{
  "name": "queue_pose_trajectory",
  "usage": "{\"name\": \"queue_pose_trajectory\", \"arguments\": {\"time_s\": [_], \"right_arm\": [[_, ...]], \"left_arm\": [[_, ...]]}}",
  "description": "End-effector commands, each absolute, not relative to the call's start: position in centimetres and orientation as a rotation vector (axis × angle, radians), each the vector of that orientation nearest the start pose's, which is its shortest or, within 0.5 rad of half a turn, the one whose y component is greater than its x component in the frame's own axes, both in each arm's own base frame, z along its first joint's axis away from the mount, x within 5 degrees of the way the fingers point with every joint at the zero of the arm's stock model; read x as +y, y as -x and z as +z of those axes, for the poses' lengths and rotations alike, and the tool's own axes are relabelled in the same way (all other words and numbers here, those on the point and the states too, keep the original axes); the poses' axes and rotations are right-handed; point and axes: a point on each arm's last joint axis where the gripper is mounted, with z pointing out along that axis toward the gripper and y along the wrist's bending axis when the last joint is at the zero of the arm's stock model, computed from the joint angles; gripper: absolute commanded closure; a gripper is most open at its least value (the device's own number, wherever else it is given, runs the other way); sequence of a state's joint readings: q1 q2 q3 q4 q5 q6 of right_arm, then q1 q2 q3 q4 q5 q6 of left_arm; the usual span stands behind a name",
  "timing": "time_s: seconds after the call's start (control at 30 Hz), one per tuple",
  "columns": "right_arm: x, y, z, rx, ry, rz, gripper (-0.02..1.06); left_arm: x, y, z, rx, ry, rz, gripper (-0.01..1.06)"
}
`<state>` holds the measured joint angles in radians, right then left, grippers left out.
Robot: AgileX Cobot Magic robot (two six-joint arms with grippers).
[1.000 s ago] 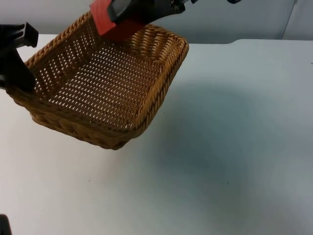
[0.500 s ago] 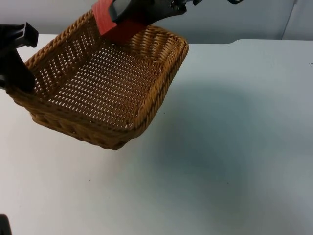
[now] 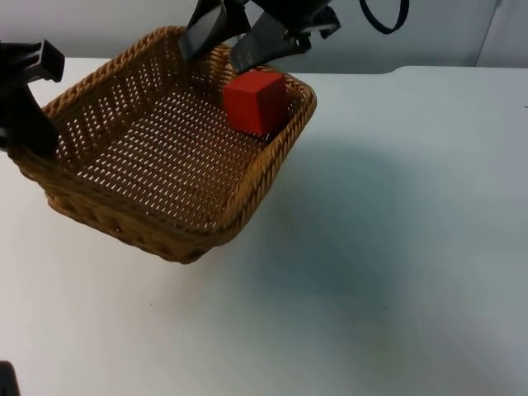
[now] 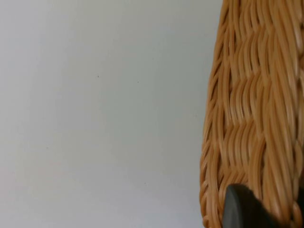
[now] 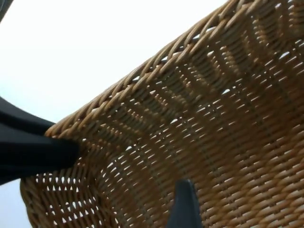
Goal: Pick up the basket with the left hand and place the cube into the basket with the right hand.
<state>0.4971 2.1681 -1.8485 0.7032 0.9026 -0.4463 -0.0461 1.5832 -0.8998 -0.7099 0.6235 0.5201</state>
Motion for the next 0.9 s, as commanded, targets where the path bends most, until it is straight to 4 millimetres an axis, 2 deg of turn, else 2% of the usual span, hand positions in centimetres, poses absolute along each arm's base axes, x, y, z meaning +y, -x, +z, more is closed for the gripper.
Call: {"name": "queue_pose_trajectory", "arguments": {"time_s": [0.0, 0.1, 0.17, 0.23, 0.27, 0.37, 0.43, 0.47, 0.53, 0.57, 0.6, 0.63, 0.77, 0.8, 0.87], "right_arm": [[26.9, -40.4, 24.0, 2.454, 0.773, 0.884, 0.42], [26.4, -40.6, 24.3, 2.445, 0.757, 0.875, 0.42], [24.7, -41.4, 25.5, 2.428, 0.699, 0.858, 0.43], [22.2, -42.3, 26.4, 2.433, 0.627, 0.809, 0.44], [22.2, -42.3, 26.4, 2.433, 0.627, 0.809, 0.44], [16.5, -43.5, 27.5, 2.542, 0.476, 0.567, 0.48], [12.4, -43.6, 28.1, 2.634, 0.370, 0.357, 0.57], [12.4, -43.6, 28.1, 2.634, 0.370, 0.357, 0.57], [9.3, -43.4, 28.6, 2.700, 0.326, 0.239, 0.81], [8.2, -43.1, 29.2, 2.709, 0.316, 0.202, 0.98], [7.2, -42.9, 29.8, 2.714, 0.300, 0.174, 1.04], [7.2, -42.9, 29.8, 2.714, 0.300, 0.174, 1.04], [3.8, -41.6, 32.9, 2.677, 0.198, 0.065, 1.05], [3.8, -41.6, 32.9, 2.677, 0.198, 0.065, 1.05], [2.5, -40.6, 34.4, 2.663, 0.144, 0.034, 1.05]], "left_arm": [[-4.8, -30.1, 21.5, 2.602, -0.021, -0.587, 1.05], [-4.8, -30.1, 21.5, 2.602, -0.021, -0.587, 1.05], [-4.8, -30.1, 21.5, 2.599, -0.019, -0.584, 1.05], [-4.8, -30.2, 21.5, 2.593, -0.016, -0.578, 1.05], [-4.8, -30.2, 21.5, 2.593, -0.016, -0.578, 1.05], [-4.7, -30.4, 21.6, 2.576, -0.006, -0.559, 1.05], [-4.6, -30.4, 21.6, 2.571, -0.003, -0.554, 1.05], [-4.6, -30.4, 21.6, 2.571, -0.003, -0.554, 1.05], [-4.6, -30.4, 21.6, 2.571, -0.003, -0.554, 1.05], [-4.6, -30.4, 21.6, 2.571, -0.003, -0.554, 1.05], [-4.6, -30.4, 21.6, 2.571, -0.003, -0.554, 1.05], [-4.6, -30.4, 21.6, 2.571, -0.003, -0.554, 1.05], [-4.6, -30.4, 21.6, 2.571, -0.003, -0.554, 1.05], [-4.6, -30.4, 21.6, 2.571, -0.003, -0.554, 1.05], [-4.6, -30.4, 21.6, 2.571, -0.003, -0.554, 1.05]]}}
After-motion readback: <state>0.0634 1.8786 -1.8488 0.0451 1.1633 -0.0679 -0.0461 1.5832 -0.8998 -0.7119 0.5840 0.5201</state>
